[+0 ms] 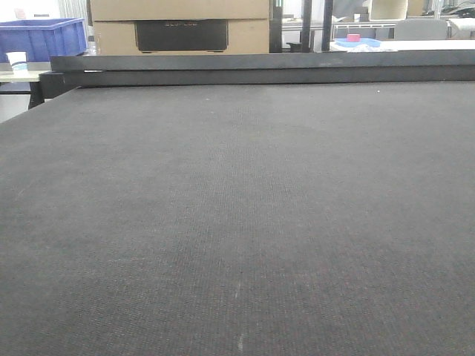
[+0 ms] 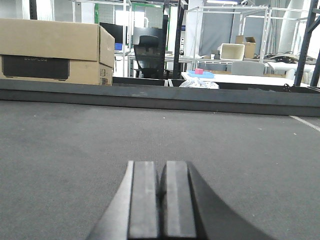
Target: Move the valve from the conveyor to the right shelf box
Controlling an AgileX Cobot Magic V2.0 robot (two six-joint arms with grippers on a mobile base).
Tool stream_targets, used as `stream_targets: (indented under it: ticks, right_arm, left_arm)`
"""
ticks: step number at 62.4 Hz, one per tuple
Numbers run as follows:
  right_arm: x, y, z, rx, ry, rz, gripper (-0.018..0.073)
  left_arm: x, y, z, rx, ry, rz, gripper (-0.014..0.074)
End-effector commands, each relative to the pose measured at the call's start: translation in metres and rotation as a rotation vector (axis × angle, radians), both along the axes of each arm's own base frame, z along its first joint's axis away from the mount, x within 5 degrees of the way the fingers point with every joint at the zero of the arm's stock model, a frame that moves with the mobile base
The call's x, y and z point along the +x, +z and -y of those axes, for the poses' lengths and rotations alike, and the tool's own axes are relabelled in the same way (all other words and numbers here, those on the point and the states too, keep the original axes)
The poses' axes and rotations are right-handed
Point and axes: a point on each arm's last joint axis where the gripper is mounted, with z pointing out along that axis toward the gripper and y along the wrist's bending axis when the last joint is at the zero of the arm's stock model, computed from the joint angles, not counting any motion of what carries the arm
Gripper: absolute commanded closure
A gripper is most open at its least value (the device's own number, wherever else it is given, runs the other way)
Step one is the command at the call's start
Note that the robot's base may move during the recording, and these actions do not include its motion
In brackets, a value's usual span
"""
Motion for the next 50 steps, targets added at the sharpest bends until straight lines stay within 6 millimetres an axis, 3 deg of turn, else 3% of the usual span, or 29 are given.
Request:
stream_targets:
  ticks: [1, 50]
  right_arm:
    - [-0.0005, 0.0015, 0.0002, 0.001, -0.004, 0.018, 0.0722]
    - [-0.0005, 0.0015, 0.0002, 0.001, -0.004, 0.018, 0.0722]
  left_arm:
    - [-0.0006, 0.0031, 0.0, -0.017, -0.001, 0.023, 0.0707]
    - [-0.0006, 0.0031, 0.0, -0.017, -0.001, 0.023, 0.0707]
